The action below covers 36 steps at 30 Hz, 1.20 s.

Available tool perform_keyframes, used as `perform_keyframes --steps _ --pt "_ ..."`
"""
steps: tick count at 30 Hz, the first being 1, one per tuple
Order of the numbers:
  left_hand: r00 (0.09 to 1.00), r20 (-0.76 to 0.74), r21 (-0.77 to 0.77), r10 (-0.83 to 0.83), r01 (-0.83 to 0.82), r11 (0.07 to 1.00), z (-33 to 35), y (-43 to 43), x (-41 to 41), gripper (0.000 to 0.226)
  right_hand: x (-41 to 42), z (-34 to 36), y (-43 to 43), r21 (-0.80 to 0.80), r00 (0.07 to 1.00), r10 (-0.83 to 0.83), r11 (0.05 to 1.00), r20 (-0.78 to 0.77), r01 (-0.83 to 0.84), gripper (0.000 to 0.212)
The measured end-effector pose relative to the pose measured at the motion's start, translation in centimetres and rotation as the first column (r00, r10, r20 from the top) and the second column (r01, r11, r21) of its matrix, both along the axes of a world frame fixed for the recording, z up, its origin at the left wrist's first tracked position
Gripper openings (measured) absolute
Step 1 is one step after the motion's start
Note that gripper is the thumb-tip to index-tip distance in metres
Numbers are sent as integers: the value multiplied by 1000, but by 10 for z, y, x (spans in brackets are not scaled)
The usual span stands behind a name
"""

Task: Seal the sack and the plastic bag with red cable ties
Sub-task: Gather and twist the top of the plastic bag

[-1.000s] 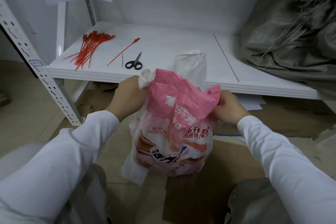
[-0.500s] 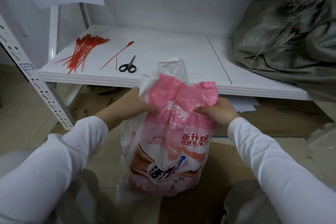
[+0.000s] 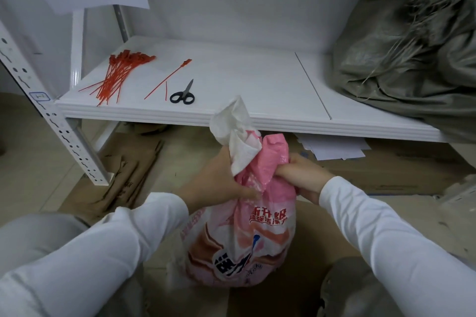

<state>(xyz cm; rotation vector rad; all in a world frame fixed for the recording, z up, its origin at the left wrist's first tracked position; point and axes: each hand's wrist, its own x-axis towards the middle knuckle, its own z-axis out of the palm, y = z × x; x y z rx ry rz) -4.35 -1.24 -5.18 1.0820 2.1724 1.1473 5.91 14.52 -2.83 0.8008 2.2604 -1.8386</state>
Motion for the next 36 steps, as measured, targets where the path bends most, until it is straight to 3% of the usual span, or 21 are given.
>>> perform_keyframes --steps 4,7,9,11,12,14,17,20,22,23,27,29,33,36 --pt "986 -128 44 111 -106 993 8 1 4 49 -1 -2 6 -250 999 -54 967 1 52 56" --pt "976 -83 51 201 -198 979 16 0 2 18 -2 0 12 -378 988 -152 913 26 150 74" --pt "979 52 43 197 -200 979 18 -2 -1 14 -2 0 12 -297 982 -186 937 19 184 53" --pt "970 185 59 155 -169 984 21 -5 0 10 2 0 6 -82 999 -50 995 1 50 20" --pt "970 209 69 125 -142 987 23 -6 1 4 4 1 1 -1 998 54 999 15 -54 20" --pt "971 223 91 88 -111 990 23 -7 4 22 7 0 -7 141 963 248 955 107 -261 18" --pt "969 233 108 77 -105 989 21 -5 6 31 7 2 -17 309 918 338 867 209 -390 23" --pt "962 235 107 140 -169 980 23 -2 4 27 2 -6 -11 312 975 206 924 86 -223 18" --pt "942 260 110 212 -247 963 22 -1 -2 14 -3 -12 -1 289 999 34 957 -15 -28 12" --pt "929 273 110 250 -288 951 22 -1 -7 10 -4 -14 6 280 996 -86 955 -37 93 20" --pt "870 337 113 359 -416 902 20 0 -20 19 -2 -12 23 326 890 -435 829 -136 455 33" --pt "841 387 128 378 -455 881 18 1 -21 26 -2 -12 23 316 872 -463 813 -158 489 32" --pt "795 434 159 424 -531 833 17 3 -15 21 -2 -10 7 197 929 -324 913 -180 357 4" --pt "739 496 182 456 -601 778 17 5 -12 24 0 -8 -5 169 943 -230 947 -239 274 9"
